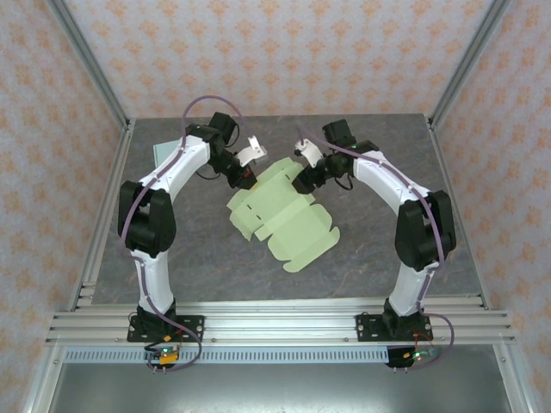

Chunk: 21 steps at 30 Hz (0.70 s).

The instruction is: Fold the paper box

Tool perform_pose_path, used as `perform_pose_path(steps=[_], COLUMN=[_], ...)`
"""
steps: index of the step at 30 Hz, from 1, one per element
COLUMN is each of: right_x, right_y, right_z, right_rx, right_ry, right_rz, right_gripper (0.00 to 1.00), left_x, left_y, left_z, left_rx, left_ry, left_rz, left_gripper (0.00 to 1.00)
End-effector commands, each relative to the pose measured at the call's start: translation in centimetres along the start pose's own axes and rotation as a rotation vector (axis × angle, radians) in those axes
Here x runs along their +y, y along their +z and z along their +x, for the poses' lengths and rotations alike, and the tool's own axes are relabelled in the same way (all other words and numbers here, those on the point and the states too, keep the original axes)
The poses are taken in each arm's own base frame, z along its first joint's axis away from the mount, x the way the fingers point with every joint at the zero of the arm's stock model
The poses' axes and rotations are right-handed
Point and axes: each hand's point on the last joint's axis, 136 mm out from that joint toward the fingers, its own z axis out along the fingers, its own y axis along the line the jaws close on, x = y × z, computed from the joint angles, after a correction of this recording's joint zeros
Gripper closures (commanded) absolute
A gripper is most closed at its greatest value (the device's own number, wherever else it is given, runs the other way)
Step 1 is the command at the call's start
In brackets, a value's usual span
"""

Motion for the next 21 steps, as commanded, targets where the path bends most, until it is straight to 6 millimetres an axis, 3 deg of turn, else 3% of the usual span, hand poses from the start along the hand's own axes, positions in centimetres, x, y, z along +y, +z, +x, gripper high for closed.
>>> perform_pose_path(steps=[1, 2, 5, 7, 9, 12, 16, 21], right_x=[1.0, 0.5, -0.1, -0.6, -1.2, -1.9, -1.8, -3.7], right_y=[-0.5, -0.4, -0.2, -0.5, -1.0, -1.8, -2.8, -3.8], right_z=[0.1, -0.1, -0.8, -1.4, -1.9, -1.6, -0.8, 0.3], right_rx=[-0.018, -0.033, -0.054, -0.072, -0.13, -0.213, -0.254, -0.332], right_ry=[-0.015, -0.004, 0.016, 0.035, 0.063, 0.08, 0.089, 0.226], right_rz=[-0.044, -0.019, 0.002, 0.034, 0.098, 0.181, 0.225, 0.251], right_gripper=[0.36, 0.43, 0.85, 1.0, 1.0, 1.0, 1.0, 1.0], left_x=[-1.5, -1.6, -1.8, -1.3, -0.6, -0.1, 0.8, 1.0], left_y=[-0.3, -0.3, -0.4, -0.8, -1.2, -3.7, -5.7, -4.1], left_z=[-0.6, -0.7, -1.0, -1.5, -2.0, -3.2, -2.6, 0.6], left_rx=[-0.003, -0.002, -0.019, -0.052, -0.086, -0.192, -0.328, -0.387], left_ry=[0.035, 0.042, 0.051, 0.031, -0.011, -0.087, -0.209, -0.338], left_rz=[0.049, 0.049, 0.037, -0.008, -0.049, -0.112, -0.175, -0.227], left_gripper=[1.0, 1.0, 0.95, 0.88, 0.8, 0.79, 0.67, 0.56])
